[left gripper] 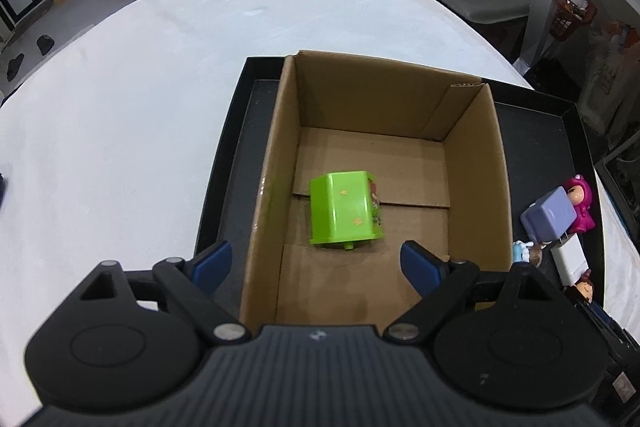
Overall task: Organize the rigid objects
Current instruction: 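Move the right gripper to the girl doll and close on it, then carry the girl doll into the box beside the green cube and release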
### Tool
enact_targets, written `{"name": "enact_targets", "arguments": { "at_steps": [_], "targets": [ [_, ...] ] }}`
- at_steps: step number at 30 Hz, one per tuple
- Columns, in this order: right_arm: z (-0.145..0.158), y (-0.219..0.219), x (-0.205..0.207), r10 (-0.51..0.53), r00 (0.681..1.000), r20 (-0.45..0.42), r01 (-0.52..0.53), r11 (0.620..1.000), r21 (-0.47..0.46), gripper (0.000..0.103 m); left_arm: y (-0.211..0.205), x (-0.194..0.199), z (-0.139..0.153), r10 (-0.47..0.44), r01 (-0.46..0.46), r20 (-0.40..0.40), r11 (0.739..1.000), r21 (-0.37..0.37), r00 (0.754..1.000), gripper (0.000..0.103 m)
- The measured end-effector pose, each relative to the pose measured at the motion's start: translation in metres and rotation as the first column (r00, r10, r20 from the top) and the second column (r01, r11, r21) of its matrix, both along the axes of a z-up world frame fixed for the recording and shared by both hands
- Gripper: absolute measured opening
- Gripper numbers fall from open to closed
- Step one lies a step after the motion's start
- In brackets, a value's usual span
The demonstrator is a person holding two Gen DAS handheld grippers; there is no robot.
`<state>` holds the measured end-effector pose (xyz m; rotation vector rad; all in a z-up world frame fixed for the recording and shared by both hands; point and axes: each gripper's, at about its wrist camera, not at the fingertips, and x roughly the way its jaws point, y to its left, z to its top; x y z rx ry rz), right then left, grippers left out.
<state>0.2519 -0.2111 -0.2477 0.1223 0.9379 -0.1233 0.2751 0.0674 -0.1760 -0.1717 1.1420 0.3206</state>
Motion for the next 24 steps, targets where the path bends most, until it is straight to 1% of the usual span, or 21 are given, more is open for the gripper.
{"name": "enact_targets", "arguments": {
  "at_steps": [4,7,9,19,24],
  "targets": [
    [0.002,-0.004,-0.001,-0.005,1.0,0.001,0.005,1.0,0.013,0.033,0.002,-0.003,0.003,0.002,-0.002,0.01,1.0,0.005,1.0,0.09],
    [0.006,-0.003,-0.001,0.002,1.0,0.012,-0.002,1.0,0.004,0.034,0.005,-0.004,0.005,0.004,-0.004,0.017,1.0,0.004,1.0,0.09],
    [0.008,-0.003,-0.001,0.013,1.0,0.0,-0.013,1.0,0.025,0.033,0.007,-0.006,0.006,0.01,-0.01,0.021,1.0,0.004,1.0,0.09],
    [0.03,0.004,0.001,0.043,0.998,0.034,-0.043,0.999,-0.009,0.033,0.018,-0.014,0.008,0.029,-0.029,0.045,1.0,-0.004,0.999,0.09],
    [0.041,0.009,0.003,0.061,0.997,0.05,-0.059,0.998,-0.028,0.033,0.024,-0.017,0.006,0.04,-0.038,0.06,0.999,-0.035,0.997,0.089]
  ]
}}
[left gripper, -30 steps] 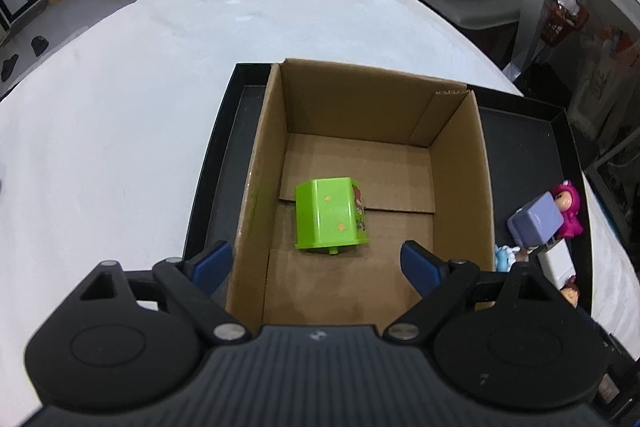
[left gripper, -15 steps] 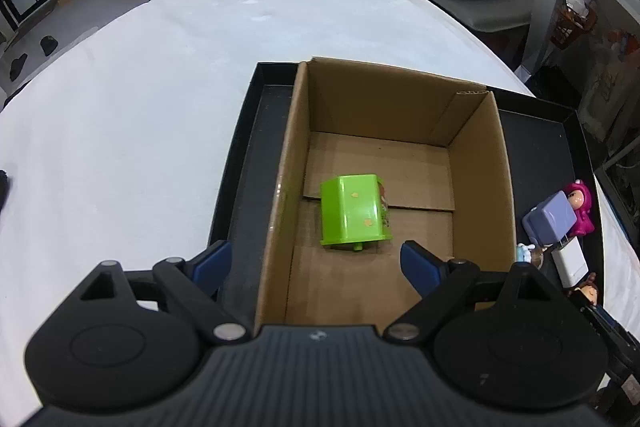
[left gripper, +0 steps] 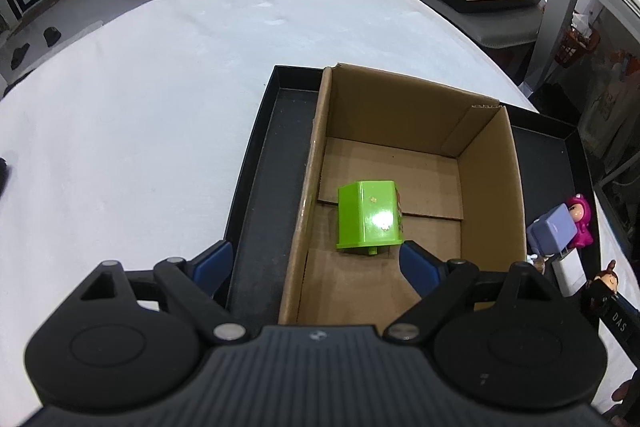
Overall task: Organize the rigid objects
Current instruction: 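Carry the girl doll into the box beside the green cube and release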
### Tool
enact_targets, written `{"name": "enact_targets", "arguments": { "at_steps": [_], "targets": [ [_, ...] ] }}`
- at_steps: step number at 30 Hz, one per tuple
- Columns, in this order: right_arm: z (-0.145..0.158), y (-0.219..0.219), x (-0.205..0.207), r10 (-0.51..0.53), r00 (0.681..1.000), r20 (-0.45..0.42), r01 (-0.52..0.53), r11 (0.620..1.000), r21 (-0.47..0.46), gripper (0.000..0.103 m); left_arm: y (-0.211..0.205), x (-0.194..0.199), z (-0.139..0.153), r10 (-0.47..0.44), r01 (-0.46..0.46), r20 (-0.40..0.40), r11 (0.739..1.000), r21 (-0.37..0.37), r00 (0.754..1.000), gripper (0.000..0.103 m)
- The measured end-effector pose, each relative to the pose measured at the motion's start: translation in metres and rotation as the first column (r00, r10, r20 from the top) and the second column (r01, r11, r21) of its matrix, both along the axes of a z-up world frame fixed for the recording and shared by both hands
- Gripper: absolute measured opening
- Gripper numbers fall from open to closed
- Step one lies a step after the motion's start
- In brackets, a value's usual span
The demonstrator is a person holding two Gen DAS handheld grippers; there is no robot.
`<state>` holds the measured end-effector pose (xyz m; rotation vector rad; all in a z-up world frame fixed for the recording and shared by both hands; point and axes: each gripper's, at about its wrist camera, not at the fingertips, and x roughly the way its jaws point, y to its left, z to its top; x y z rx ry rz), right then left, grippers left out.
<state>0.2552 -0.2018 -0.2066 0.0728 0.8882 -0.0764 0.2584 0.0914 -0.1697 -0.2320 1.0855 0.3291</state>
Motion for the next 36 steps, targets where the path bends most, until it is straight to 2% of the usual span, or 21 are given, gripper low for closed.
{"name": "enact_targets", "arguments": {
  "at_steps": [13,19,25,28,30,32,36],
  "targets": [
    [0.043,0.035,0.005,0.102,0.992,0.071,-0.102,0.995,-0.009,0.034,0.013,-0.006,-0.007,0.005,-0.004,0.025,0.999,-0.051,1.0,0.085],
    [0.06,0.061,0.009,0.158,0.984,0.078,-0.158,0.987,-0.006,0.034,0.024,-0.009,-0.014,0.01,-0.007,0.039,0.995,-0.1,0.999,0.07],
    [0.075,0.088,0.011,0.216,0.972,0.094,-0.217,0.976,0.002,0.034,0.032,-0.007,-0.026,0.001,0.004,0.033,0.989,-0.151,0.999,0.051],
    [0.081,0.102,0.011,0.24,0.965,0.102,-0.241,0.97,0.001,0.034,0.032,-0.004,-0.034,-0.018,0.021,0.017,0.983,-0.185,1.0,0.035],
    [0.083,0.11,0.013,0.261,0.96,0.097,-0.263,0.965,0.006,0.034,0.034,-0.004,-0.038,-0.009,0.011,0.013,0.983,-0.182,1.0,0.023],
    [0.084,0.12,0.014,0.284,0.954,0.093,-0.285,0.958,0.003,0.034,0.04,-0.005,-0.04,0.013,-0.01,0.012,0.98,-0.199,1.0,0.017],
    [0.085,0.136,0.016,0.317,0.945,0.082,-0.318,0.948,0.007,0.034,0.042,-0.008,-0.041,0.023,-0.018,0.021,0.978,-0.209,1.0,0.016]
  ]
}}
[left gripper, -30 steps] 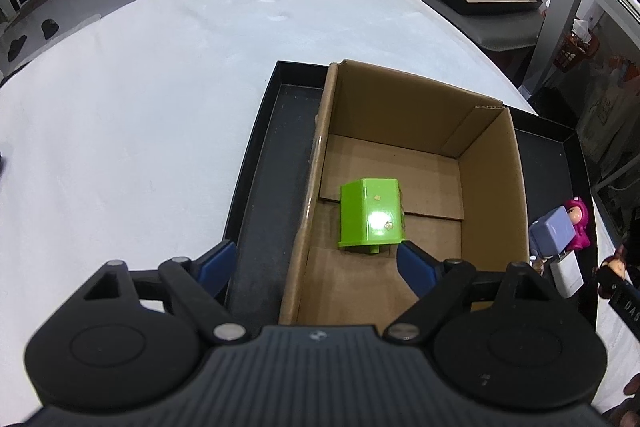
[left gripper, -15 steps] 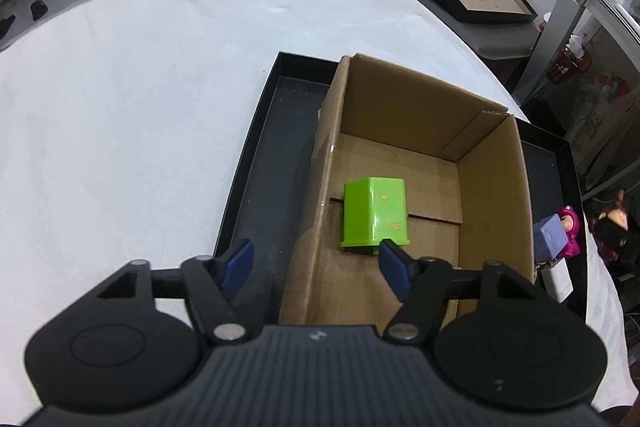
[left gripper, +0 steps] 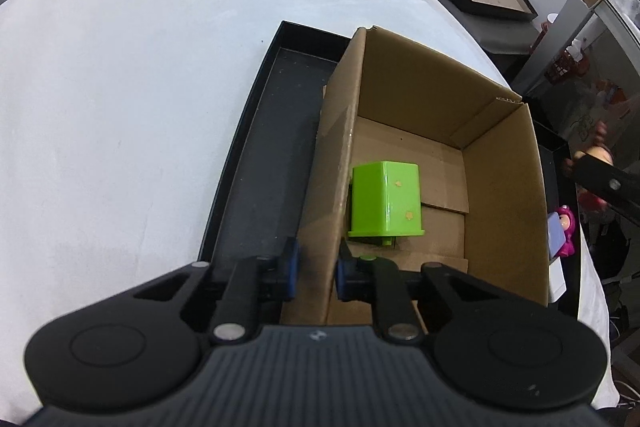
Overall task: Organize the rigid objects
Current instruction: 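Carry the girl doll into the box beside the green cube and release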
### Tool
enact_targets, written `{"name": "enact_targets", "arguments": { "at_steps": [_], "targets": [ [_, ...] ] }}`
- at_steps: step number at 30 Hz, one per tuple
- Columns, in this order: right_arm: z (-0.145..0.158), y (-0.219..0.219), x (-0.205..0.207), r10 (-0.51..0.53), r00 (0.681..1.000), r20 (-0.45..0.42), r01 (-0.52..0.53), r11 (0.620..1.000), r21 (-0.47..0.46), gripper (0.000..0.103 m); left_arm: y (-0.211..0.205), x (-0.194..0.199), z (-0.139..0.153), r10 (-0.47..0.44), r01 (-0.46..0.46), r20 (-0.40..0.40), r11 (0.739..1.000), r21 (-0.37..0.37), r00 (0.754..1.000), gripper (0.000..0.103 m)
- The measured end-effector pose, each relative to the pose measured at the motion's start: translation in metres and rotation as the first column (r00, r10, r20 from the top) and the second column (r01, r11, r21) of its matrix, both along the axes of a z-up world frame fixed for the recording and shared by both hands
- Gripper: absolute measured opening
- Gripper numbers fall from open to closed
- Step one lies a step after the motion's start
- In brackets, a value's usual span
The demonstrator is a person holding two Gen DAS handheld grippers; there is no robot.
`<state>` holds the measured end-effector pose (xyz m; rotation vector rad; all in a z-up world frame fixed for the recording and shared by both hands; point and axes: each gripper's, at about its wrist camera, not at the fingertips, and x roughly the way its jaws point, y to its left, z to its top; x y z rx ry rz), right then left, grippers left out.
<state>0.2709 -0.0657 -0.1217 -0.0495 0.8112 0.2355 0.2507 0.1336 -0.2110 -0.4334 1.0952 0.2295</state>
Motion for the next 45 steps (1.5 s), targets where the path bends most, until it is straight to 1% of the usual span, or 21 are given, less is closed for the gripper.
{"name": "enact_targets", "arguments": {
  "at_steps": [5,8,11,15,22,26,30,33,35,36,37,40,41,43,45],
  "targets": [
    [-0.003,0.018,0.0,0.051,0.998,-0.024,-0.05,0.999,0.007,0.034,0.004,-0.006,-0.001,0.048,-0.048,0.004,0.999,-0.019,0.999,0.016],
    [-0.005,0.03,0.001,0.088,0.995,-0.053,-0.087,0.996,0.022,0.034,0.006,-0.012,0.0,0.081,-0.081,0.008,0.997,-0.012,0.997,0.015],
    [-0.006,0.042,0.001,0.122,0.99,-0.071,-0.12,0.992,0.027,0.034,0.009,-0.017,0.0,0.114,-0.114,0.013,0.993,-0.022,0.993,0.015],
    [-0.008,0.057,0.003,0.165,0.983,-0.087,-0.163,0.986,0.026,0.034,0.013,-0.019,0.001,0.108,-0.107,0.006,0.993,-0.045,0.994,0.016],
    [-0.017,0.074,0.005,0.203,0.971,-0.124,-0.199,0.979,0.042,0.034,0.019,-0.018,-0.002,0.097,-0.096,0.003,0.992,-0.083,0.995,0.017],
    [-0.018,0.078,0.005,0.232,0.964,-0.132,-0.221,0.971,0.089,0.035,0.021,-0.018,-0.003,0.088,-0.088,0.003,0.992,-0.089,0.996,0.017],
    [-0.019,0.071,0.002,0.213,0.967,-0.138,-0.2,0.974,0.103,0.038,0.022,-0.017,-0.003,0.082,-0.082,0.004,0.993,-0.087,0.997,0.018],
    [-0.019,0.065,0.0,0.207,0.968,-0.144,-0.191,0.975,0.113,0.043,0.019,-0.016,-0.002,0.08,-0.079,0.005,0.994,-0.077,0.997,0.018],
    [-0.017,0.059,-0.004,0.206,0.968,-0.141,-0.191,0.975,0.112,0.044,0.018,-0.015,-0.001,0.078,-0.077,0.003,0.994,-0.071,0.997,0.018],
    [-0.016,0.057,-0.005,0.204,0.969,-0.14,-0.19,0.976,0.108,0.046,0.017,-0.015,-0.001,0.075,-0.075,0.002,0.995,-0.067,0.997,0.018],
    [-0.016,0.055,-0.005,0.202,0.97,-0.138,-0.189,0.977,0.103,0.053,0.017,-0.015,-0.001,0.073,-0.073,0.0,0.995,-0.065,0.997,0.018],
    [-0.011,0.046,-0.008,0.188,0.975,-0.119,-0.179,0.98,0.085,0.063,0.015,-0.013,0.0,0.066,-0.066,-0.005,0.996,-0.066,0.998,0.018],
    [-0.01,0.043,-0.008,0.181,0.977,-0.113,-0.172,0.982,0.083,0.065,0.014,-0.012,0.001,0.063,-0.063,-0.007,0.996,-0.06,0.998,0.018],
    [-0.006,0.034,-0.009,0.164,0.982,-0.098,-0.156,0.984,0.083,0.073,0.011,-0.011,0.003,0.055,-0.056,-0.008,0.997,-0.044,0.998,0.018],
    [-0.003,0.028,-0.01,0.158,0.984,-0.083,-0.151,0.985,0.082,0.077,0.009,-0.011,0.006,0.051,-0.051,-0.009,0.998,-0.027,0.999,0.018]
  ]
}}
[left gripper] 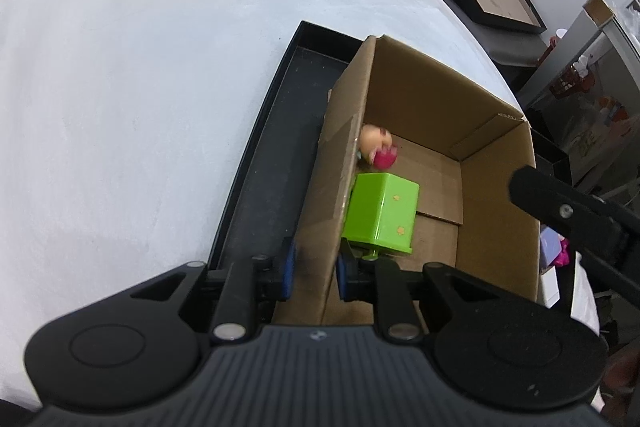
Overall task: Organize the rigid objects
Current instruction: 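Carry the girl doll into the box beside the green cube and release, then move the right gripper to the white charger block and close on it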
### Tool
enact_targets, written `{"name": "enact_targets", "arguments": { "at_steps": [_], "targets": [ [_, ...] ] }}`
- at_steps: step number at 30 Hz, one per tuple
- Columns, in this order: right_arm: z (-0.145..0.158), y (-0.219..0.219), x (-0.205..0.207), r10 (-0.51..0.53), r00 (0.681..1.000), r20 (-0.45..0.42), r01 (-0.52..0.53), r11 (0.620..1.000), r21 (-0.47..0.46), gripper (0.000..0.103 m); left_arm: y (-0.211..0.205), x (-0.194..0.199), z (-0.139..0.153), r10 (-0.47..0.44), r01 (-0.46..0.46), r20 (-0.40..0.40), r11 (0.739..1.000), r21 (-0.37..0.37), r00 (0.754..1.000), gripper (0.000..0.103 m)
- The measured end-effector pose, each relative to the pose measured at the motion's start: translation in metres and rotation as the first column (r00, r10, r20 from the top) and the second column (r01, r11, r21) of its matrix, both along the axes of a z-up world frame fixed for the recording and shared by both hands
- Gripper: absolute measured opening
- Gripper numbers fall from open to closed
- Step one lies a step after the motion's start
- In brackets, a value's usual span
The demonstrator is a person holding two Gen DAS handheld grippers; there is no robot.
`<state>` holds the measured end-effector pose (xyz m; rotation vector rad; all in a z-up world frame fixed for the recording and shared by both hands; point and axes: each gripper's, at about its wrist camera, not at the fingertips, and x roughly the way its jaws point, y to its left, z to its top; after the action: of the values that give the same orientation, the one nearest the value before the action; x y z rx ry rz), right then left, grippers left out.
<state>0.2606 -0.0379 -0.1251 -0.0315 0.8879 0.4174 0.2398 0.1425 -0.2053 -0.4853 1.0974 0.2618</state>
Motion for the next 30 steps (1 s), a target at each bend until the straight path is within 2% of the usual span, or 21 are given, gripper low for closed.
{"name": "enact_targets", "arguments": {
  "at_steps": [6,11,13,15,18,20,22,30],
  "targets": [
    [0.003,-0.018,0.001,-0.013,1.0,0.009,0.013,1.0,0.013,0.08,-0.002,0.002,0.007,0.0,0.0,-0.019,1.0,0.025,1.0,0.02],
    [0.004,-0.032,0.0,-0.013,1.0,0.012,0.013,1.0,0.026,0.08,-0.006,0.006,0.012,0.001,0.001,-0.033,0.998,0.065,0.999,0.027],
    [0.005,-0.039,-0.001,-0.012,1.0,0.019,0.012,0.999,0.038,0.08,-0.009,0.006,0.015,-0.005,0.008,-0.036,0.997,0.081,0.999,0.032],
    [0.006,-0.046,-0.002,-0.017,1.0,0.023,0.016,0.999,0.049,0.08,-0.011,0.006,0.017,-0.006,0.01,-0.04,0.995,0.097,0.999,0.048],
    [0.006,-0.057,-0.002,-0.03,0.999,0.034,0.028,0.998,0.061,0.08,-0.017,0.007,0.02,-0.01,0.014,-0.036,0.993,0.117,0.999,0.063],
    [0.007,-0.064,-0.002,-0.044,0.998,0.041,0.041,0.997,0.067,0.082,-0.021,0.008,0.023,-0.016,0.021,-0.036,0.991,0.133,0.999,0.068],
    [0.007,-0.073,-0.002,-0.062,0.997,0.049,0.058,0.995,0.077,0.088,-0.024,0.009,0.025,-0.016,0.022,-0.038,0.99,0.142,0.999,0.072],
    [0.003,-0.103,-0.003,-0.115,0.991,0.061,0.108,0.988,0.112,0.094,-0.038,0.012,0.033,-0.016,0.024,-0.041,0.983,0.184,0.999,0.078]
  ]
}}
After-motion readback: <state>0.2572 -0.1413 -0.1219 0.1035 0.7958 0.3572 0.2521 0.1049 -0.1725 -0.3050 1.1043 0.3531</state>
